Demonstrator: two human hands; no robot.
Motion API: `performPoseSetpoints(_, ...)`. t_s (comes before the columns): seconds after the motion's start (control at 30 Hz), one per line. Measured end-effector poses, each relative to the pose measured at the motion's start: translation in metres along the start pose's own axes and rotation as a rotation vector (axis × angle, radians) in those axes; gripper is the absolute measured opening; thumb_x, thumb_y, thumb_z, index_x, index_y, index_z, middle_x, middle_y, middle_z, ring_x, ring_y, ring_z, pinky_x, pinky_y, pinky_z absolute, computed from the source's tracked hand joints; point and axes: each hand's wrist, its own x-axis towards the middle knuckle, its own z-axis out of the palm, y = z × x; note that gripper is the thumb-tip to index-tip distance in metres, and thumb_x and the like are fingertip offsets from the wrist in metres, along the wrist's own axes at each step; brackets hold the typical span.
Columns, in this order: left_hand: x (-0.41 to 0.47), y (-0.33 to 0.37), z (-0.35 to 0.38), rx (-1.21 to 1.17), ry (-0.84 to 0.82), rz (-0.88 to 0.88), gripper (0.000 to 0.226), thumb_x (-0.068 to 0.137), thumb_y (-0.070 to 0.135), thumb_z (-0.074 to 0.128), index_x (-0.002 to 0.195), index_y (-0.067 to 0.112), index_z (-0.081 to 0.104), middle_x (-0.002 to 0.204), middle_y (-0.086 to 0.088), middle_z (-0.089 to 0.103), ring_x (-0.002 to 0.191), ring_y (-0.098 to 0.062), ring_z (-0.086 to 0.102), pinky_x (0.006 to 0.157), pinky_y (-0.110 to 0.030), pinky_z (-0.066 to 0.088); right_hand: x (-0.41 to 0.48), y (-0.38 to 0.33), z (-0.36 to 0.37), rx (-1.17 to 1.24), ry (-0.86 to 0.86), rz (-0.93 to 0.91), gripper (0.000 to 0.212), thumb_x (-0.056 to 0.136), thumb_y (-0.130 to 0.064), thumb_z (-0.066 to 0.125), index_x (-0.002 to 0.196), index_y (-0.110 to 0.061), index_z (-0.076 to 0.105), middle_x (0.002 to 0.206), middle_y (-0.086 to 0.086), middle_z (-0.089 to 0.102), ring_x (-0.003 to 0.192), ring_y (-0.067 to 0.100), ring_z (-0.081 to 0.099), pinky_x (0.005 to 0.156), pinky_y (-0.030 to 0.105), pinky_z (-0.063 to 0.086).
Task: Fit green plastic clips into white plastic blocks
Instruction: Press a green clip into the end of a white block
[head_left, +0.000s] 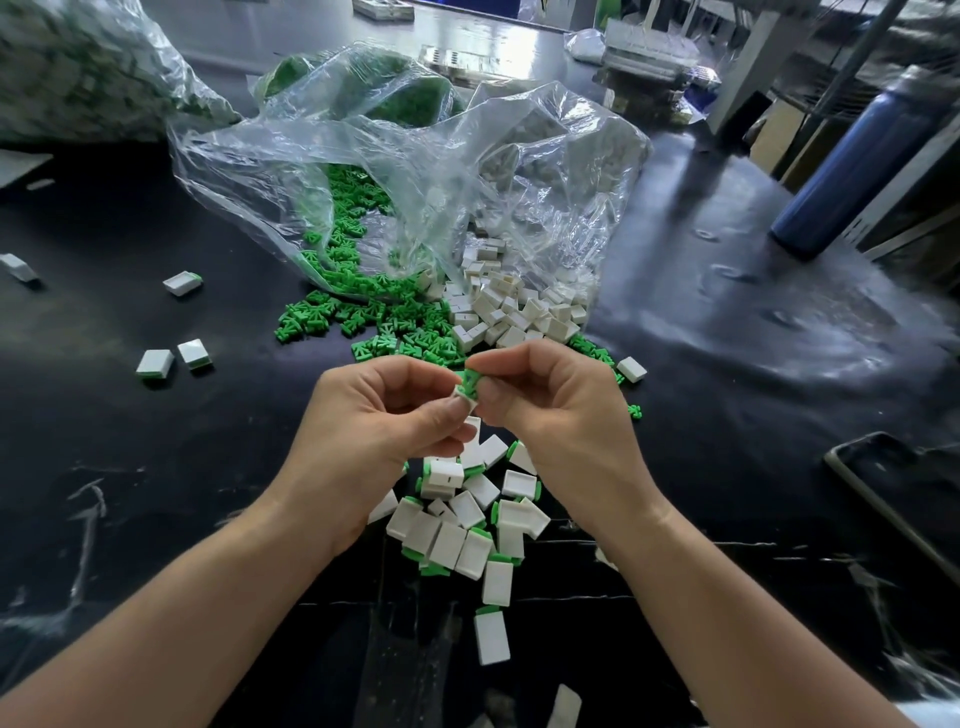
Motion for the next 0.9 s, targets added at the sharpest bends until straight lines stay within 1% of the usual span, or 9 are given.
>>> performPoseSetpoints(0.1, -0.0004, -0.0012, 0.0002, 0.005, -0.001, 0.026, 0.014, 0.067, 0.002, 0.066, 0.080, -0.003, 0.064, 0.059, -0.009, 0.067, 0.053, -0.015, 0.064, 0.052, -0.021, 0.054, -0.0004, 0.0004, -0.0005, 0.045, 0.012, 0.014, 0.030, 0.082, 0.004, 0.062, 0.074, -0.025, 0.064, 0.063, -0.013, 0.066, 0.061, 0.002, 0.063, 0.061, 0.016, 0.051)
performPoseSetpoints(0.27, -0.0020, 0.0003, 0.0002, -0.014, -0.020, 0.038, 0.025, 0.060, 0.013, 0.067, 0.083, 0.006, 0.069, 0.060, -0.007, 0.069, 0.052, -0.014, 0.064, 0.051, -0.022, 0.054, -0.0027, 0.0016, 0.0035, 0.054, -0.003, -0.003, 0.028, 0.082, 0.004, 0.062, 0.073, -0.023, 0.064, 0.065, -0.011, 0.065, 0.064, 0.003, 0.063, 0.064, 0.018, 0.051)
performPoseSetpoints(0.37, -0.0008, 0.0023, -0.0012, -0.005, 0.004, 0.061, 0.017, 0.056, 0.015, 0.068, 0.072, 0.013, 0.072, 0.058, -0.007, 0.069, 0.050, -0.015, 0.063, 0.050, -0.023, 0.055, -0.0030, 0.0016, 0.0028, 0.067, -0.030, 0.004, 0.026, 0.082, 0.003, 0.063, 0.075, -0.022, 0.066, 0.070, -0.008, 0.066, 0.068, 0.006, 0.063, 0.068, 0.022, 0.053)
performPoseSetpoints(0.47, 0.0002, 0.0034, -0.0036, 0.039, 0.023, 0.107, 0.015, 0.055, 0.019, 0.068, 0.070, 0.018, 0.071, 0.059, -0.004, 0.069, 0.050, -0.012, 0.063, 0.049, -0.021, 0.053, -0.0012, -0.0027, -0.0003, 0.213, -0.082, 0.131, 0.005, 0.084, -0.020, 0.060, 0.082, -0.017, 0.064, 0.069, -0.006, 0.064, 0.061, 0.008, 0.060, 0.061, 0.021, 0.051)
performPoseSetpoints(0.53, -0.0008, 0.0035, -0.0038, 0.081, 0.030, 0.162, 0.014, 0.055, 0.023, 0.069, 0.068, 0.021, 0.072, 0.062, -0.004, 0.070, 0.053, -0.015, 0.065, 0.052, -0.021, 0.054, 0.0002, -0.0031, -0.0020, 0.225, -0.109, 0.261, 0.038, 0.076, -0.047, 0.051, 0.085, -0.011, 0.060, 0.070, -0.003, 0.062, 0.056, 0.008, 0.057, 0.055, 0.021, 0.047)
performPoseSetpoints(0.6, -0.0035, 0.0047, -0.0024, 0.130, 0.001, 0.238, 0.011, 0.060, 0.023, 0.073, 0.071, 0.022, 0.075, 0.069, -0.008, 0.071, 0.061, -0.027, 0.065, 0.063, -0.031, 0.058, 0.0006, -0.0032, -0.0010, 0.160, -0.188, 0.338, 0.057, 0.069, -0.062, 0.040, 0.082, -0.009, 0.060, 0.066, -0.004, 0.062, 0.053, 0.007, 0.053, 0.052, 0.019, 0.044)
performPoseSetpoints(0.73, -0.0036, 0.0002, -0.0028, 0.287, -0.050, 0.359, 0.009, 0.069, 0.020, 0.068, 0.077, 0.020, 0.073, 0.068, -0.010, 0.067, 0.062, -0.031, 0.060, 0.063, -0.041, 0.051, -0.0023, -0.0034, 0.0022, 0.117, -0.309, 0.364, 0.054, 0.073, -0.066, 0.033, 0.063, -0.024, 0.064, 0.061, -0.005, 0.063, 0.051, 0.007, 0.052, 0.050, 0.018, 0.043)
performPoseSetpoints(0.83, -0.0032, -0.0025, -0.0016, 0.245, -0.071, 0.377, 0.012, 0.070, 0.014, 0.066, 0.081, 0.010, 0.071, 0.065, -0.010, 0.065, 0.050, -0.022, 0.059, 0.055, -0.033, 0.051, -0.0024, -0.0023, 0.0013, 0.215, -0.372, 0.422, 0.053, 0.074, -0.064, 0.034, 0.060, -0.021, 0.062, 0.058, -0.002, 0.060, 0.050, 0.011, 0.049, 0.050, 0.021, 0.039)
performPoseSetpoints(0.9, -0.0042, -0.0033, -0.0001, 0.239, -0.066, 0.418, 0.010, 0.071, 0.013, 0.070, 0.080, 0.014, 0.069, 0.066, -0.009, 0.067, 0.049, -0.015, 0.061, 0.053, -0.026, 0.052, -0.0018, -0.0038, -0.0004, 0.286, -0.417, 0.473, 0.053, 0.074, -0.064, 0.035, 0.062, -0.017, 0.058, 0.057, 0.000, 0.056, 0.049, 0.011, 0.046, 0.049, 0.020, 0.038)
